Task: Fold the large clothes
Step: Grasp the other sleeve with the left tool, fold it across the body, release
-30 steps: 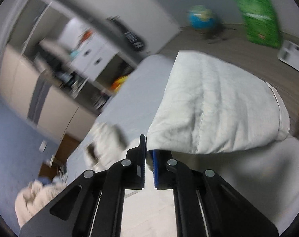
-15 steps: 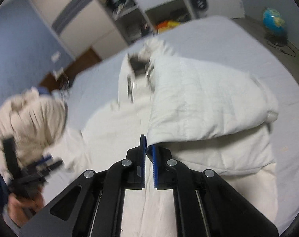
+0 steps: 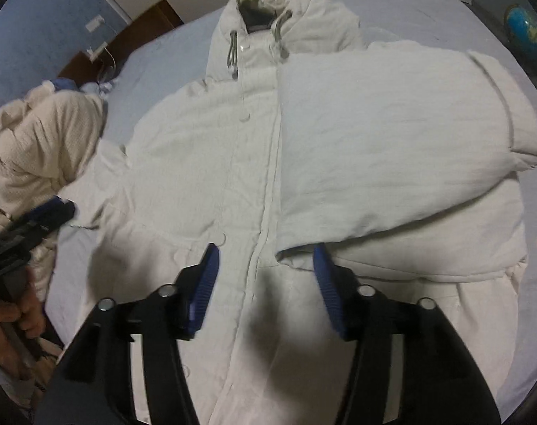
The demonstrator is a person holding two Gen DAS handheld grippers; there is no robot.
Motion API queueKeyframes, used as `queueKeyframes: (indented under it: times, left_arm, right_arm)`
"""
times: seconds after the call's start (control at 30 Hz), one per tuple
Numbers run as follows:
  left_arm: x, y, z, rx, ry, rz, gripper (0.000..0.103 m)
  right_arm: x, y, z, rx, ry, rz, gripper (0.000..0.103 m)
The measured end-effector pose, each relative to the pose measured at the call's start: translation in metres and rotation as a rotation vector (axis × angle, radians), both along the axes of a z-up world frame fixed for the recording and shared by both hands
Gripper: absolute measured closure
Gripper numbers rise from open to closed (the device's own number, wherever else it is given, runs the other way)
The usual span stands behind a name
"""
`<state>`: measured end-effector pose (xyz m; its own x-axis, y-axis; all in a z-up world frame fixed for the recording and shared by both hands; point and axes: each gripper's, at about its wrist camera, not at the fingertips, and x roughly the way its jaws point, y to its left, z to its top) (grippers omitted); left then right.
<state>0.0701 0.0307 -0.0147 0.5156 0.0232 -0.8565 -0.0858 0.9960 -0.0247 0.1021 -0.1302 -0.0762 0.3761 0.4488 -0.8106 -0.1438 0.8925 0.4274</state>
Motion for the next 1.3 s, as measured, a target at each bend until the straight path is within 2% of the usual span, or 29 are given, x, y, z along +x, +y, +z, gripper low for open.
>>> queueKeyframes:
  times: [0.13, 0.3, 0.4, 0.53, 0.7, 0.83, 1.03, 1.1, 1.2, 1.27, 1.3]
  left_arm:
    - [-0.001, -0.014, -0.004, 0.018, -0.009, -0.039, 0.007]
    - [-0.001, -0.042, -0.012, 0.049, -0.025, -0.115, 0.007]
    - [-0.002, -0.062, -0.016, 0.035, -0.037, -0.169, 0.013]
    - [-0.002, -0.097, -0.023, 0.058, -0.040, -0.282, 0.024]
    - [0.003, -0.153, -0.034, 0.114, -0.050, -0.402, 0.028]
    - [0.023, -0.204, -0.040, 0.155, -0.043, -0.470, 0.032]
    - [0.056, -0.286, -0.051, 0.257, -0.036, -0.604, 0.035]
    - [0.063, -0.299, -0.055, 0.282, -0.028, -0.623, 0.037]
    - [0.078, -0.316, -0.066, 0.330, -0.008, -0.631, 0.056]
    - [0.086, -0.319, -0.068, 0.340, 0.008, -0.625, 0.082]
    - [0.088, -0.318, -0.065, 0.326, 0.006, -0.618, 0.086]
  right_arm:
    - [-0.004, -0.038, 0.018, 0.043, -0.029, -0.092, 0.045]
    - [-0.008, -0.109, 0.020, 0.045, -0.012, -0.291, 0.044]
    - [-0.012, -0.147, 0.015, 0.095, 0.005, -0.412, 0.044]
    - [-0.019, -0.186, 0.016, 0.184, 0.002, -0.519, 0.044]
    - [-0.021, -0.212, 0.017, 0.254, -0.007, -0.609, 0.044]
    - [-0.025, -0.236, 0.015, 0.372, -0.001, -0.684, 0.044]
    - [-0.033, -0.261, 0.006, 0.496, 0.011, -0.771, 0.041]
    - [-0.035, -0.266, 0.001, 0.525, 0.018, -0.788, 0.041]
    - [-0.035, -0.270, -0.008, 0.571, 0.040, -0.818, 0.040]
    - [-0.034, -0.270, -0.012, 0.576, 0.060, -0.826, 0.040]
    - [-0.031, -0.269, -0.015, 0.583, 0.075, -0.823, 0.040]
